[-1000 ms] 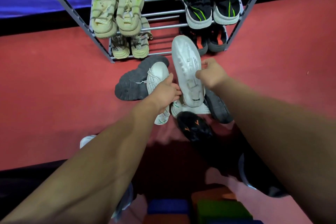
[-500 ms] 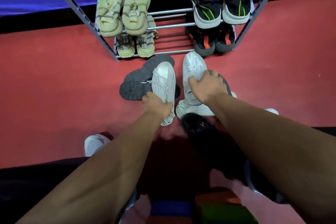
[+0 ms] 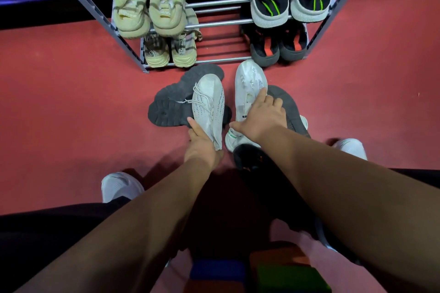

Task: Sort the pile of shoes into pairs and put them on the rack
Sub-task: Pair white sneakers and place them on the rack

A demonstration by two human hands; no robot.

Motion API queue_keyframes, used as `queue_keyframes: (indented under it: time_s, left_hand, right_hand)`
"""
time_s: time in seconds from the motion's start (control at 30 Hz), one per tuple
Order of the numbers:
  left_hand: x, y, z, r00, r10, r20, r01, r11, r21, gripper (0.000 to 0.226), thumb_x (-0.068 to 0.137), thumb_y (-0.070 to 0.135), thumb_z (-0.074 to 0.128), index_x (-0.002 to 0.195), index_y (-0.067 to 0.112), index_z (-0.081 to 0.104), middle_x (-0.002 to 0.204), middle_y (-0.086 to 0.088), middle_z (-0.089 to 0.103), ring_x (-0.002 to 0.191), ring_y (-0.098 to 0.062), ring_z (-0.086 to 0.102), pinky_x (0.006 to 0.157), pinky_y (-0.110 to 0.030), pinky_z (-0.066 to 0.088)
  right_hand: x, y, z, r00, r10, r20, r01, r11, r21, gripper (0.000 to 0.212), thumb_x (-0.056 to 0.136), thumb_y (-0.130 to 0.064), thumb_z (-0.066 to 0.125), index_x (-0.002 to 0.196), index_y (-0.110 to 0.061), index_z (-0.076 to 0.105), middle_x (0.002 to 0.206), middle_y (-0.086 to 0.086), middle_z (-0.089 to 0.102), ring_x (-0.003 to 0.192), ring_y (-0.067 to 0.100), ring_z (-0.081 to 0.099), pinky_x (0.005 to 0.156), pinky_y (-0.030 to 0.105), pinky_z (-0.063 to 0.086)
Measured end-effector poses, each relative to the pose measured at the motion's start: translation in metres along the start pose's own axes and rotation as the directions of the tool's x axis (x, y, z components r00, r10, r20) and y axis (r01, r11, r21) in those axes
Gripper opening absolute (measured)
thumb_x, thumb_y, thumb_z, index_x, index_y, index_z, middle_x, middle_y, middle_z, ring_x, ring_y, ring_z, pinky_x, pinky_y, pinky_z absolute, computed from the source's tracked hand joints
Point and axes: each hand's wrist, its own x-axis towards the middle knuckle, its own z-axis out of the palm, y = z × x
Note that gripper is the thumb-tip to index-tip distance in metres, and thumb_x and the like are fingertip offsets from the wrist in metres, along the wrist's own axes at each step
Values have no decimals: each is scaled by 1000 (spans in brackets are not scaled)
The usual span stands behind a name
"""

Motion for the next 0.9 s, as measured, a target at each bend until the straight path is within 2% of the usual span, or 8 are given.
queue_keyframes:
  time_s: [0.07, 0.17, 0.43, 0.6, 0.67, 0.77, 0.9]
  left_hand:
    - [0, 2, 2, 1000, 2, -4, -2, 1000, -13, 149, 79, 46, 84, 156, 2, -35, 167, -18, 14, 131, -35, 57, 102, -40, 51]
    - [1, 5, -1, 1000, -12, 26, 12, 1000, -27, 156, 74, 47, 91, 156, 5, -35, 167, -18, 15, 137, -36, 51, 109, -42, 47]
    - [-3, 5, -13, 1000, 1, 14, 1, 990, -143, 144, 76, 44, 86, 162, 7, -23, 167, -16, 22, 145, -38, 38, 117, -46, 39]
    - [-9, 6, -21, 999, 21, -24, -25, 984, -176, 141, 67, 48, 84, 165, 6, -9, 162, -16, 35, 141, -36, 43, 115, -47, 42]
    - [-13, 7, -27, 999, 24, -37, -30, 985, -172, 133, 63, 49, 83, 163, 5, 5, 155, -16, 41, 136, -35, 47, 111, -47, 46]
    - [-19, 6, -37, 998, 33, -59, -43, 985, -169, 110, 56, 53, 78, 145, 8, 31, 140, -12, 52, 124, -34, 55, 101, -49, 52]
    - [-22, 5, -42, 996, 43, -79, -59, 975, -214, 83, 64, 47, 78, 130, 12, 41, 129, -9, 56, 119, -31, 58, 97, -47, 54]
  right_hand:
    - [1, -1, 3, 1000, -7, -10, 7, 1000, -2, 137, 77, -79, 66, 166, -1, -2, 158, 15, 35, 143, 37, 33, 118, 46, 30]
    - [1, -2, 5, 999, -46, -15, 46, 999, -7, 134, 78, -74, 67, 166, -2, -3, 159, 15, 33, 143, 35, 34, 119, 45, 28]
    - [0, 3, 7, 996, -82, -48, 87, 988, 129, 126, 81, -55, 75, 166, -3, -2, 165, 16, 28, 152, 34, 27, 127, 43, 21]
    - [-5, 5, -2, 991, -104, -78, 116, 980, 161, 121, 80, -49, 79, 166, -4, 6, 163, 15, 33, 148, 36, 34, 124, 43, 29]
    - [-9, 6, -3, 988, -120, -98, 135, 978, 157, 119, 77, -49, 81, 164, -6, 11, 159, 14, 38, 143, 36, 40, 120, 44, 35]
    - [-15, 8, -6, 985, -135, -112, 152, 976, 158, 109, 75, -47, 81, 159, -9, 22, 150, 11, 47, 135, 35, 46, 113, 46, 42]
    - [-23, 9, -11, 989, -67, -131, 106, 942, 318, 79, 71, -51, 72, 135, -14, 44, 125, 8, 61, 122, 33, 54, 102, 47, 48]
